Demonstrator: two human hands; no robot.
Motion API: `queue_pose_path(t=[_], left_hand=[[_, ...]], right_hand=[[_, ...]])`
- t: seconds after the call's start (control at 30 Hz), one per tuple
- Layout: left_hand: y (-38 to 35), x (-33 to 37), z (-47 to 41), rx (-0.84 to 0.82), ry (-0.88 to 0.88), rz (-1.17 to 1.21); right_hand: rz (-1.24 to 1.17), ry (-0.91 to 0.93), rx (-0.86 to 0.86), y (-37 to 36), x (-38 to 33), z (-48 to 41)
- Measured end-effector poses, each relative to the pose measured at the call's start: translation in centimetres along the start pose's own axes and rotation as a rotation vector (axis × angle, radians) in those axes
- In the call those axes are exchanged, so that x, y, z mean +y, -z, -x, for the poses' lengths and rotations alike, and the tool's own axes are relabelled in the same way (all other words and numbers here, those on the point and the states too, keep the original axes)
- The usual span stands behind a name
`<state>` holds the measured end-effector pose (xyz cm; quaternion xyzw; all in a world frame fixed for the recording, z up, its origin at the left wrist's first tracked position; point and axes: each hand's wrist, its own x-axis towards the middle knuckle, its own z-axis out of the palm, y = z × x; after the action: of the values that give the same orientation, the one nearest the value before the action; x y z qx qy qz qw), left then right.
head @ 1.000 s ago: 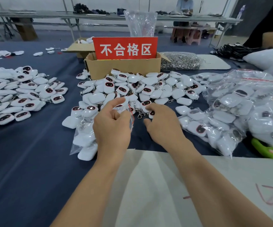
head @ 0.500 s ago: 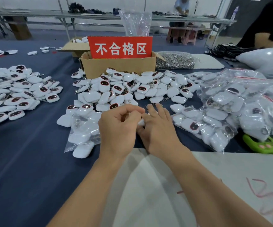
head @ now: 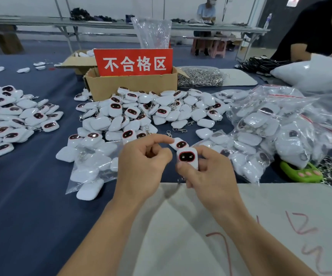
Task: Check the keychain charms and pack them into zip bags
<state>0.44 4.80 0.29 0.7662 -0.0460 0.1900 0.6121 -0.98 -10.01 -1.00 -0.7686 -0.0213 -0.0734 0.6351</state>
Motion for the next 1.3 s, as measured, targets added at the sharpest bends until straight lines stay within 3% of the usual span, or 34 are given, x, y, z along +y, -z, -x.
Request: queue_pose_path(t=[0.13,0.3,0.6,0.87,1.07,1.3], left_hand=[[-0.5,-0.3,0.1,-0.195,-0.005,-0.005],[-0.5,-0.7,0.1,-0.205,0.025,0.027],[-0.5,-0.3,0.1,-0.218,0.049,0.083],[-0.9,0.3,0.5,-0.187,0.044,0.156],[-1.1,0.0,0.3,-0.138,0.157,0.208],[-0.9,-0.1,0.1,-0.125,0.212,0.172]], right_hand=[[-0.171,-0.065,-0.161,1.0,-0.4,-0.4],[-0.432,-0.224,-0.306,1.7,-1.2,-0.7],[-0.314,-0.195,-0.278,1.7,-1.2,-1.2],[-0.408,-0.180,-0.350,1.6,-1.0,-1.3],[-0.387,-0.163,-0.446,1.6,-1.2,-1.3],[-0.356,-0.201,-0.417,1.4,-0.7,-1.4]])
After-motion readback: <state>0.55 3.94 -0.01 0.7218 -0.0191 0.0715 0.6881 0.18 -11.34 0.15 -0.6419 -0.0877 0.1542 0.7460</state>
